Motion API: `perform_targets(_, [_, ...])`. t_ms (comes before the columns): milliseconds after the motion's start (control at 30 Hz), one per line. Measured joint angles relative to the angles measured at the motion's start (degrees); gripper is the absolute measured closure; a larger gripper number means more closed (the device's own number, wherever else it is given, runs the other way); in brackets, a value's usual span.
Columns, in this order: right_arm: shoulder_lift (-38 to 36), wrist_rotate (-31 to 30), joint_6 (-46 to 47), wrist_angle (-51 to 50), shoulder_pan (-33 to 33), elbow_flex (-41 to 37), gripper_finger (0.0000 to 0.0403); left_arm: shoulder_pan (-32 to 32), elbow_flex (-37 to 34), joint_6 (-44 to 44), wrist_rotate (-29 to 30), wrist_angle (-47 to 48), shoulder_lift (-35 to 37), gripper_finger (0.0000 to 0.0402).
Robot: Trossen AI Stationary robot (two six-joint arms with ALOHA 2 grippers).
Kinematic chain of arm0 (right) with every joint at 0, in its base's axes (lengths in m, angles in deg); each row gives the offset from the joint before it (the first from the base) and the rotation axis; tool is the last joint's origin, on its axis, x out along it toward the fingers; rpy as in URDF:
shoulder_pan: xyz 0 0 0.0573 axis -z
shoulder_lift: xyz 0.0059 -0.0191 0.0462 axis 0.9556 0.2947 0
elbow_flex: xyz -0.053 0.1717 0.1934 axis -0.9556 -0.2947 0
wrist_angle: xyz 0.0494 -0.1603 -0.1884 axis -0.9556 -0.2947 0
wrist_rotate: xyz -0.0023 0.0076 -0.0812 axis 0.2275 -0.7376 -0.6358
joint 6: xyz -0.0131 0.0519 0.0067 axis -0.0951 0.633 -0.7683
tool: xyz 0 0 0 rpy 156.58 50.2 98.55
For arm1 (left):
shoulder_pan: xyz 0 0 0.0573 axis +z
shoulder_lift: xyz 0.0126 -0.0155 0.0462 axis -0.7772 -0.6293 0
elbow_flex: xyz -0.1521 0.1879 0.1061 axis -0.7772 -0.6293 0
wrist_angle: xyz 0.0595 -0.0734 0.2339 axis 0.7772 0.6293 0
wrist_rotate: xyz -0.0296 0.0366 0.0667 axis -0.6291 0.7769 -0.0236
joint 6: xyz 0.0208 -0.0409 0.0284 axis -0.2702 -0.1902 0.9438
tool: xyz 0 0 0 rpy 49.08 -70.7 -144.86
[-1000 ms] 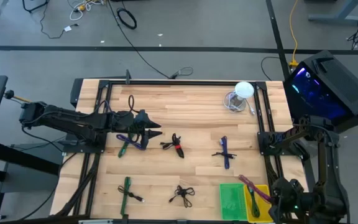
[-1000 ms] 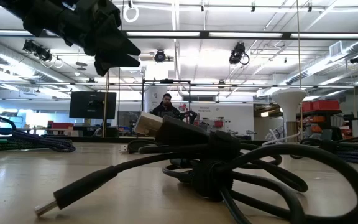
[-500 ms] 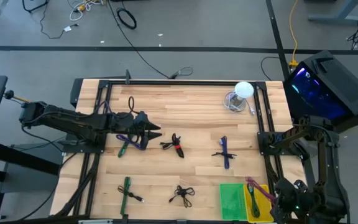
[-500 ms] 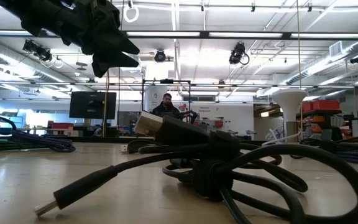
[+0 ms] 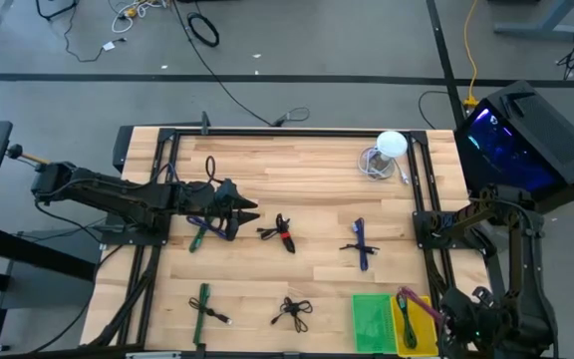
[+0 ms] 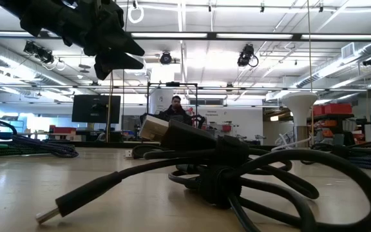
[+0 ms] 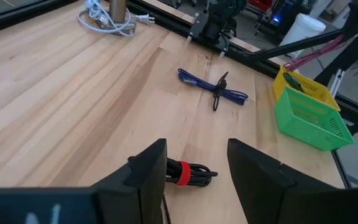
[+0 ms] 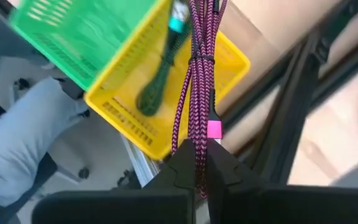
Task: Pick & Place USB Port
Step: Put the red and black charger cable into the yellow basket
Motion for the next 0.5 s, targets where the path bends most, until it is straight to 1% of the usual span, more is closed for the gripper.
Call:
perform_targets(67, [0.0, 2.5, -0.3, 0.8, 0.0, -0.7, 0.0396, 0.0, 0.0, 0.0, 0.0, 0.0, 0.0, 0.0225])
perform_targets(167, [-0.2, 5.7, -0.9, 4.8, 0.0, -2.2, 0.0396, 0.0, 0.0, 0.0, 0.0, 0.0, 0.0, 0.0225])
perform_targets(300, [-0.4, 4.3, -1.0, 8.7, 0.1, -3.8, 0.0396, 0.0, 0.0, 0.9, 0.0, 0.0, 0.0, 0.0225])
perform_targets(500, [-0.4, 4.5, -0.4, 8.0, 0.2, -3.9, 0.0396, 0.0, 0.0, 1.5, 0.1, 0.0, 0.0, 0.0225])
